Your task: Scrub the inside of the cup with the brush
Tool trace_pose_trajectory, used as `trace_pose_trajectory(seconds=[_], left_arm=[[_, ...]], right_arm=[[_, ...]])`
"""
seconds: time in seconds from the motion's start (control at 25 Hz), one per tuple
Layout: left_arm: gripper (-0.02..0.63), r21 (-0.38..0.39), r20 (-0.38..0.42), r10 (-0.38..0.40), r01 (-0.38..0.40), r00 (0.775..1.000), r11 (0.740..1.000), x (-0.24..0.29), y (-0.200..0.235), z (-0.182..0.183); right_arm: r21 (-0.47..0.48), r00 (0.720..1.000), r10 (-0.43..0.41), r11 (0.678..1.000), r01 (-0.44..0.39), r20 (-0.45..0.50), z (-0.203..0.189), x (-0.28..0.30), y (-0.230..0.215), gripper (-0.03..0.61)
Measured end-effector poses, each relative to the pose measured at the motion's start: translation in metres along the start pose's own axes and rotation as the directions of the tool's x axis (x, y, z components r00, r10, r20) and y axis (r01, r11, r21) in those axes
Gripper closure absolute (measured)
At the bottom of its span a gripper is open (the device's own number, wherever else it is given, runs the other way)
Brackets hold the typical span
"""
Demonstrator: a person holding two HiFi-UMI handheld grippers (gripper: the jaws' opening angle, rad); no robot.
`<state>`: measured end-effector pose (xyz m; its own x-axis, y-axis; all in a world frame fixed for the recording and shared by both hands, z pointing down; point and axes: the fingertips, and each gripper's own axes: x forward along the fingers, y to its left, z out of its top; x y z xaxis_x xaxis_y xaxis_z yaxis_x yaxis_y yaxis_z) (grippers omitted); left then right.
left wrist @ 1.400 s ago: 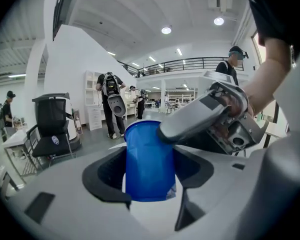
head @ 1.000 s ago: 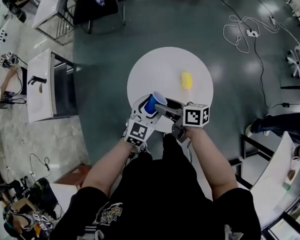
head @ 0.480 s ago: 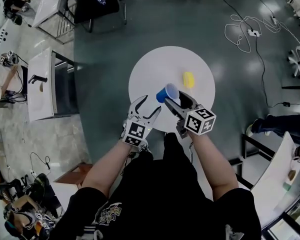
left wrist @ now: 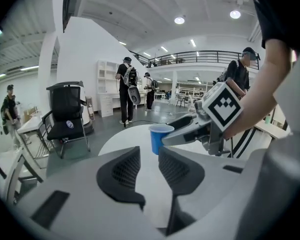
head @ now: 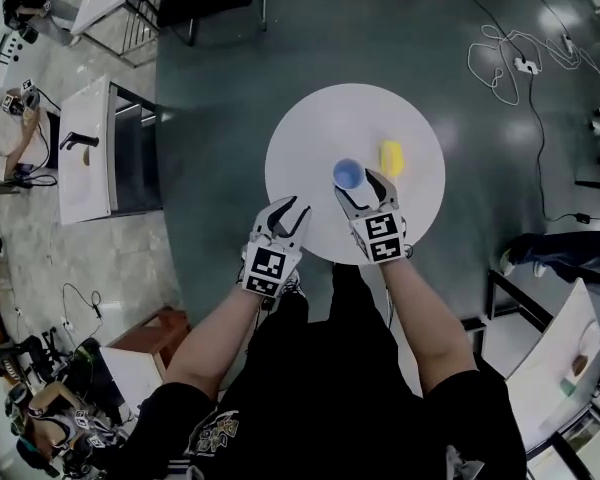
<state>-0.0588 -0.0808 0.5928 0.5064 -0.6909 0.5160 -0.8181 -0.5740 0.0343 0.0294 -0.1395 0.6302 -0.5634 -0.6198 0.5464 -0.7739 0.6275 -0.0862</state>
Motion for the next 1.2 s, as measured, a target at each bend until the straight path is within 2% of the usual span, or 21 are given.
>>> trace_pose_trajectory(seconds=[0.12, 0.24, 0.72, 0.96, 1.2], left_arm=[[0.568, -0.023, -0.023, 0.019, -0.019, 1.0, 1.0, -0.003, 0.005, -0.008], [0.598, -0.045, -0.043, 0.033, -0.035, 0.999, 0.998, -0.005, 0.01, -0.016], [0.604, -0.099, -0.091, 0.033, -0.042, 0.995, 0.994, -0.006, 0.007, -0.044], [0.604, -0.101, -0.081, 0.026, -0.034, 0.996, 0.994, -0.006, 0.011, -0.038], [0.604, -0.087, -0.059, 0.013, -0.018, 0.998, 0.996, -0.012, 0.014, -0.031]], right_arm=[[-0.004, 0.999, 0.018, 1.0, -0.018, -0.029, -0.01, 0.019, 0.003, 0.279], [-0.011, 0.998, 0.035, 0.999, -0.036, -0.051, -0.016, 0.035, 0.004, 0.279], [-0.101, 0.994, 0.061, 0.992, -0.07, -0.093, -0.033, 0.064, 0.006, 0.279], [-0.103, 0.99, 0.066, 0.991, -0.08, -0.128, -0.041, 0.063, 0.011, 0.278], [-0.1, 0.992, 0.047, 0.993, -0.059, -0.118, -0.042, 0.047, 0.014, 0.278]])
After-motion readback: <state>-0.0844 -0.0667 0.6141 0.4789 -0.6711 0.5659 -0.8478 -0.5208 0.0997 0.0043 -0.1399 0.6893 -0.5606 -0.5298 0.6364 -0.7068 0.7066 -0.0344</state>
